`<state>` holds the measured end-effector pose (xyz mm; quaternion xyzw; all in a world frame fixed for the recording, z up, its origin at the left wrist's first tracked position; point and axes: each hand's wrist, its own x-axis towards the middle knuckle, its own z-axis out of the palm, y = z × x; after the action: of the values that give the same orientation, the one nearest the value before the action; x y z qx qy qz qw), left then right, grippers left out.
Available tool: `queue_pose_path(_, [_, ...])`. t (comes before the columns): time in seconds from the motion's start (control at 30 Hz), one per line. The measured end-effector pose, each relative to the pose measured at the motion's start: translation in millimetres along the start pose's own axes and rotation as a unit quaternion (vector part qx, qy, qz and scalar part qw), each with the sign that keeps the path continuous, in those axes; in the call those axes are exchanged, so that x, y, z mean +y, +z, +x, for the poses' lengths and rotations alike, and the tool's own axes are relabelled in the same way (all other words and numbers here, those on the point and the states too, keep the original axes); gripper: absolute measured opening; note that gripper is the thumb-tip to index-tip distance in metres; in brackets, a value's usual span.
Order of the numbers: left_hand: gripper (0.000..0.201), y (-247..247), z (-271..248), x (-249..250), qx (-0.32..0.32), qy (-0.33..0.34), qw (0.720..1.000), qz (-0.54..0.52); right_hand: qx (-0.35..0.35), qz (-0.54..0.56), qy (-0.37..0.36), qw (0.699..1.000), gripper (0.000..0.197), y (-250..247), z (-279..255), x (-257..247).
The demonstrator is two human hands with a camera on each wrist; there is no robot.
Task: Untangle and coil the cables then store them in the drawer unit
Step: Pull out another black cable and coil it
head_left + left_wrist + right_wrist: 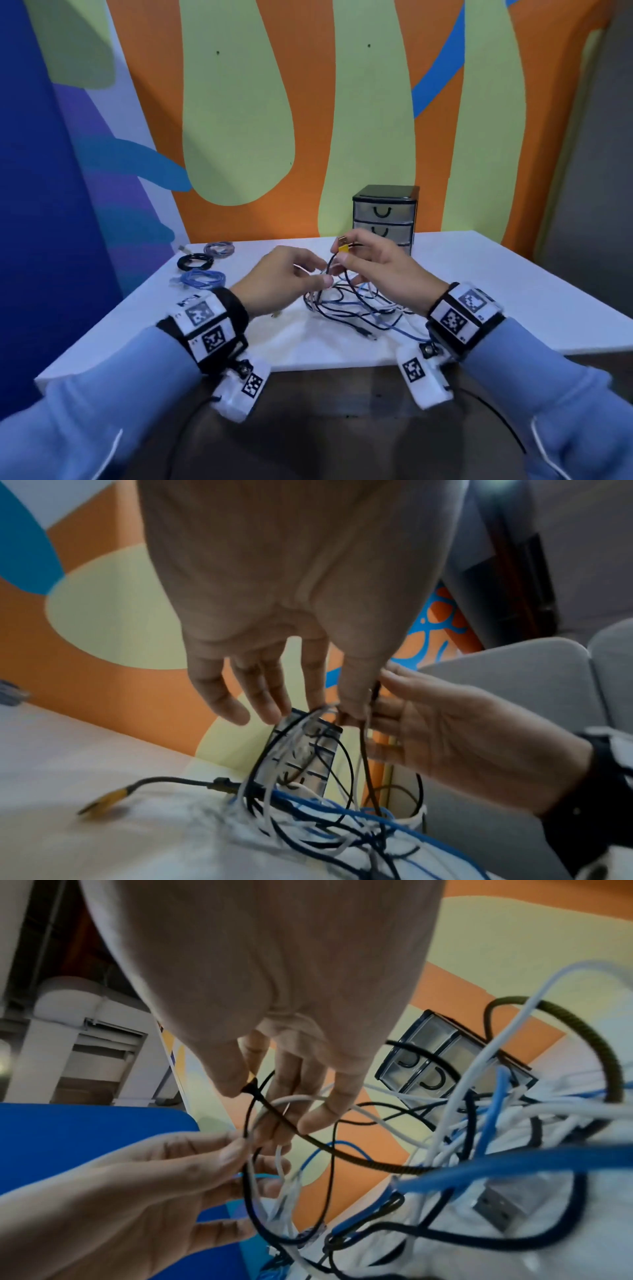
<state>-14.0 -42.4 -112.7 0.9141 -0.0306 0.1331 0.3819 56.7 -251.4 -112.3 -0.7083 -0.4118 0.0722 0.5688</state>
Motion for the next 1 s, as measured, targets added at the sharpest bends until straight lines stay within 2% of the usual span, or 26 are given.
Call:
queue_pose_path(0.07, [0.011, 5, 5, -5, 0.056, 0.012, 0.998, 0.038, 0.02, 0.003, -0.001, 1.0, 0.009, 2, -2, 2])
queue_pose_path(0.17, [0.02, 3, 11, -13, 0.116, -0.012, 0.99, 0.076, 0.057, 0.042, 0.007, 0.997, 0.008, -2, -6, 4])
queue_pose_path(0.27, [0.023, -7, 20, -28, 0.165, -0.078, 0.981, 0.072, 0.138, 0.144, -0.012, 0.98, 0.01, -14, -7, 0])
queue_pose_path(0.37, [0.023, -18, 24, -38, 0.13, -0.16, 0.973, 0.104, 0.187, 0.241, -0.037, 0.952, 0.005, -26, -7, -7])
queue_pose_path(0.43, [0.017, -19, 23, -36, 0.115, -0.168, 0.96, 0.192, 0.174, 0.274, -0.037, 0.945, 0.003, -29, -7, -14])
queue_pose_path(0.5, [0.036, -13, 16, -25, 0.167, -0.105, 0.958, 0.209, 0.153, 0.287, -0.037, 0.945, 0.004, -27, -6, -21])
queue_pose_path(0.57, [0.04, -1, 6, -5, 0.228, 0.033, 0.961, 0.152, 0.135, 0.286, -0.041, 0.948, 0.004, -23, -4, -27])
queue_pose_path(0.6, [0.038, 6, 1, 8, 0.234, 0.093, 0.959, 0.132, 0.128, 0.282, -0.042, 0.95, 0.004, -20, -3, -29])
queue_pose_path(0.63, [0.035, 13, -4, 20, 0.214, 0.129, 0.961, 0.119, 0.121, 0.279, -0.042, 0.952, 0.005, -18, -2, -32])
queue_pose_path(0.67, [0.029, 20, -7, 30, 0.178, 0.136, 0.968, 0.11, 0.111, 0.28, -0.042, 0.953, 0.006, -15, -1, -35])
queue_pose_path(0.73, [0.006, 31, -5, 43, 0.076, 0.081, 0.99, 0.089, 0.084, 0.286, -0.046, 0.953, 0.008, -10, 0, -42])
queue_pose_path(0.77, [0.009, 36, -3, 45, 0.04, 0.057, 0.995, 0.07, 0.072, 0.287, -0.046, 0.954, 0.01, -8, 0, -45])
queue_pose_path(0.83, [0.021, 42, 2, 45, 0.031, 0.021, 0.999, -0.011, 0.067, 0.262, -0.05, 0.961, 0.017, -6, -1, -47])
queue_pose_path(0.9, [0.021, 41, 5, 44, 0.068, -0.003, 0.991, -0.114, 0.087, 0.185, -0.049, 0.978, 0.037, -9, -2, -39])
queue_pose_path(0.97, [0.023, 34, 7, 44, 0.095, -0.02, 0.974, -0.205, 0.09, 0.026, -0.014, 0.996, 0.059, -16, -4, -23])
queue_pose_path(1.0, [0.024, 30, 7, 43, 0.105, -0.02, 0.967, -0.232, 0.069, -0.071, 0.026, 0.995, 0.066, -20, -5, -15])
